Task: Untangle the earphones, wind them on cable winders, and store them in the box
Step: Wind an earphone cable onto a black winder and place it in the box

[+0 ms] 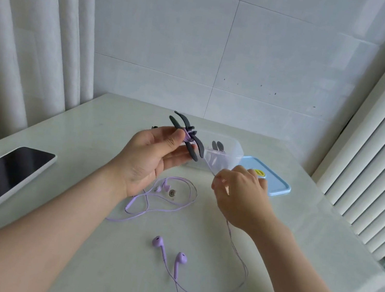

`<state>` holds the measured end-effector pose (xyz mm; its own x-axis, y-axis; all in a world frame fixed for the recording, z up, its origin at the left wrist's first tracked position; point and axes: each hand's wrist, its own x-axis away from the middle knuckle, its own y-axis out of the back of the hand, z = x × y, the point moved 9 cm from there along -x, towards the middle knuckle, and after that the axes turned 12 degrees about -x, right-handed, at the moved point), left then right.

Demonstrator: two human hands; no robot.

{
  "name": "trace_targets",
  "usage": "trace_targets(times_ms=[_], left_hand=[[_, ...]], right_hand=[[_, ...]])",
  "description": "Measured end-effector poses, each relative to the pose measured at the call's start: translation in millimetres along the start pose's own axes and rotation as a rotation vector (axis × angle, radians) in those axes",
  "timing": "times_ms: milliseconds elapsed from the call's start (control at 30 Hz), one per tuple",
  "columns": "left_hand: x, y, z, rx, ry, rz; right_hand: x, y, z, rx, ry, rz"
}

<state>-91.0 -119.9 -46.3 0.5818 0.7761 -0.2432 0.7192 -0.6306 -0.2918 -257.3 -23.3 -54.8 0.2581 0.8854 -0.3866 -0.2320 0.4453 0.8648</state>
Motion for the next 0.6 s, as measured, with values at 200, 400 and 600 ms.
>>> trace_targets(times_ms=[200, 400, 600], left_hand=[[-1, 41, 11, -0.206, 0.102, -0.307], [1, 39, 9, -0.554, 0.048, -0.319], [3, 11, 7, -0.908, -0.049, -0.052]], right_hand=[[15, 7, 62, -0.308, 0.238, 0.116], [19, 27, 82, -0.609, 0.264, 0.004], [12, 61, 39, -0.909, -0.015, -0.365]])
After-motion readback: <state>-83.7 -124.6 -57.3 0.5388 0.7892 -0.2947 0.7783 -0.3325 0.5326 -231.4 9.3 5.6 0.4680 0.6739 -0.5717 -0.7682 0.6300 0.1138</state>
